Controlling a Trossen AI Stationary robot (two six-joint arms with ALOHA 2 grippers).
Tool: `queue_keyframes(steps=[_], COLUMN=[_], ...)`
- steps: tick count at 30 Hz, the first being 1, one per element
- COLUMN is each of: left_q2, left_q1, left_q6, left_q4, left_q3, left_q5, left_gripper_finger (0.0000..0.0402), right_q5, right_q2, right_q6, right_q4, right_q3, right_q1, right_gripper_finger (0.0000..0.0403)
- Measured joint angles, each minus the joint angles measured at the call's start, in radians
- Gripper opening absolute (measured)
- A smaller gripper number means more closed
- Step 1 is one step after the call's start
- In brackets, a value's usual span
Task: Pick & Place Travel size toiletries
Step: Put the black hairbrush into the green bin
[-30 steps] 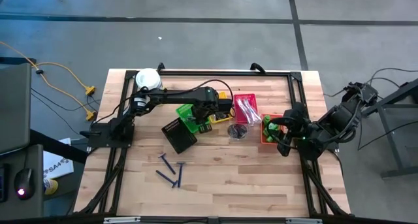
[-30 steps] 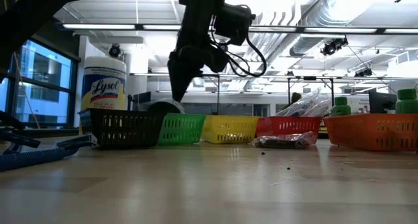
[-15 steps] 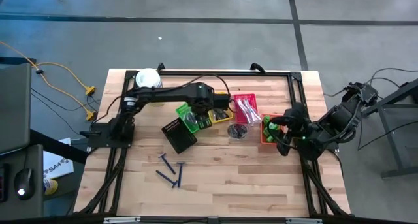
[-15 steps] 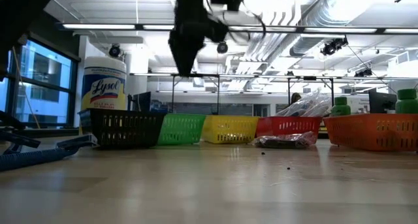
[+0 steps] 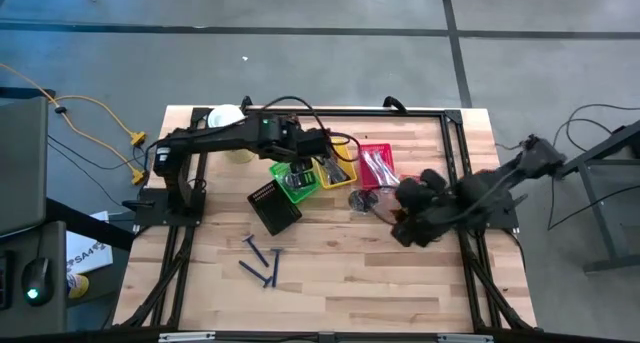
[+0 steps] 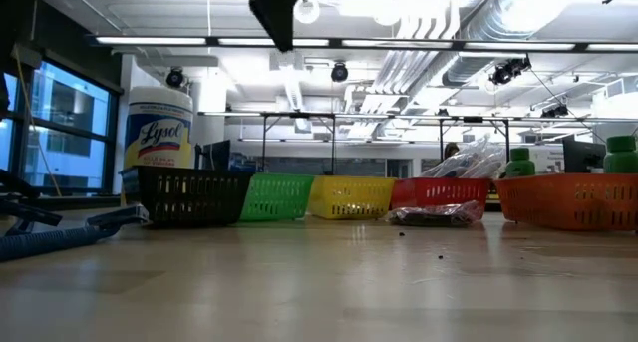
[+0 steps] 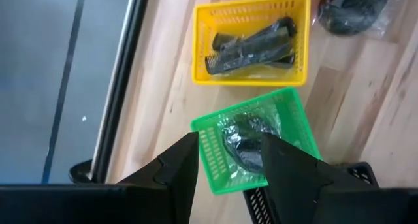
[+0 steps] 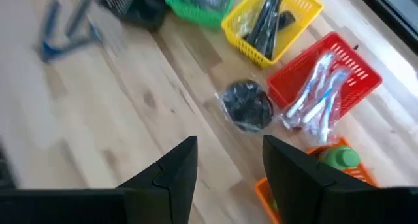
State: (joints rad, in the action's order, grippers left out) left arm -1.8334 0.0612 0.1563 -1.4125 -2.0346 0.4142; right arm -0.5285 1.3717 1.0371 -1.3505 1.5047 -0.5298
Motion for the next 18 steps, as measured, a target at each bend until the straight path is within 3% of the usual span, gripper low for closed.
queue_keyframes(steps=[10,18], left_q2=[0.087,0.094], left_q1=[-0.034,-0.099], left_q6=[-0.069,-0.072], left_q4=[0.003,-0.051], left_q3=[0.000,0.001], left_q5=[0.003,0.003], left_gripper_finger=[0.0159,0.0159], right_q5=[0.172,0.159], right_q2=[0.250,0.412], right_q6=[-0.165,-0.304], right_q4=[0.095,0.116], right_q3=[0.000,0.000], right_q1=[0.107,0.213], right_gripper_finger=[0.0183,0.0211])
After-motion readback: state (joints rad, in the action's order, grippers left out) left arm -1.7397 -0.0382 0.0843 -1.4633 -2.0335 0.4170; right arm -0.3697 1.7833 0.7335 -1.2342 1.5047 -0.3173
